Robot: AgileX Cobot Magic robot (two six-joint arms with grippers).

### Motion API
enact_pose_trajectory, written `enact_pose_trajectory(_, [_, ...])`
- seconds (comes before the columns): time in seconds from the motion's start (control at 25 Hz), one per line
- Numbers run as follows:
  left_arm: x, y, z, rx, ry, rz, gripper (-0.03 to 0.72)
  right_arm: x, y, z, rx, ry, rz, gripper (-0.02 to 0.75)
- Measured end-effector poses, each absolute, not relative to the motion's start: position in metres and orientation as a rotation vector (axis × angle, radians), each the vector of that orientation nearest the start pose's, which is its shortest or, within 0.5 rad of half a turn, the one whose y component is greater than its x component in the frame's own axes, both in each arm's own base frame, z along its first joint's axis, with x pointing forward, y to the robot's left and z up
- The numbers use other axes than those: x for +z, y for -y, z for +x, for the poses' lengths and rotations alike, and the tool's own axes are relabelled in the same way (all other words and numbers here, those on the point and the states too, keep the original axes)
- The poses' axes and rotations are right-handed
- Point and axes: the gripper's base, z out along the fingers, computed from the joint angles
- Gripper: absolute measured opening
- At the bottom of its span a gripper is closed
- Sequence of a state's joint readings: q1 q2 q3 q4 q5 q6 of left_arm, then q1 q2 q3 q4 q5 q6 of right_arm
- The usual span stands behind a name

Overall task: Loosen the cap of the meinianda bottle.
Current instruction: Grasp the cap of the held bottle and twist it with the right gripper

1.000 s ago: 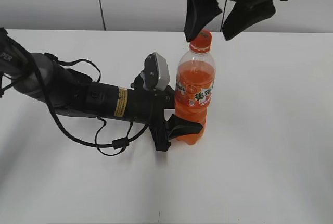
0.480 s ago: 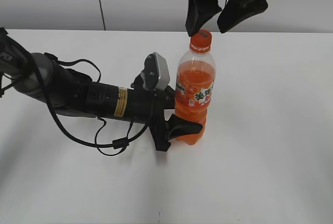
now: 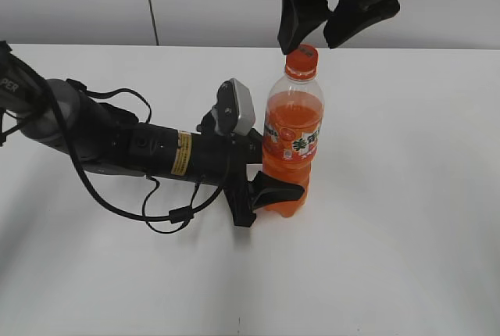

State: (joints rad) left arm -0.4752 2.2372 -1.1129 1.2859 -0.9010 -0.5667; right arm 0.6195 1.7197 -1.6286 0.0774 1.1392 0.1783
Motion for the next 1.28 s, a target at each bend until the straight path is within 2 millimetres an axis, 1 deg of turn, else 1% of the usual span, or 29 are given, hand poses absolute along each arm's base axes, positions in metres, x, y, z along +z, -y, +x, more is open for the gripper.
enact_pose_trajectory(0.44, [0.078,0.243,0.322,-0.902,-1.591,1.419,0.41,0.328,-0.221,0.299,0.32,-2.717,-0.593,0.426])
enact_pose_trajectory(0.72, [0.078,0.243,0.322,-0.899,-1.593,1.419,0.41,0.319,-0.224,0.301,0.322,-2.754,-0.607,0.424])
enact_pose_trajectory(0.84, [0.078,0.243,0.322,-0.899,-1.593,1.419,0.41,0.318,-0.225,0.301,0.324,-2.758,-0.612,0.384])
enact_pose_trajectory(0.96, [0.078,0.243,0.322,-0.899,-1.593,1.419,0.41,0.318,-0.225,0.301,0.325,-2.757,-0.62,0.292])
enact_pose_trajectory(1.0, [0.078,0.243,0.322,-0.898,-1.594,1.42,0.41,0.318,-0.225,0.301,0.325,-2.755,-0.626,0.276])
enact_pose_trajectory(1.16, [0.078,0.243,0.322,-0.898,-1.594,1.42,0.41,0.318,-0.225,0.301,0.31,-2.73,-0.72,0.276])
enact_pose_trajectory(1.28, [0.078,0.243,0.322,-0.898,-1.594,1.421,0.41,0.318,-0.225,0.3,0.276,-2.667,-0.913,0.276])
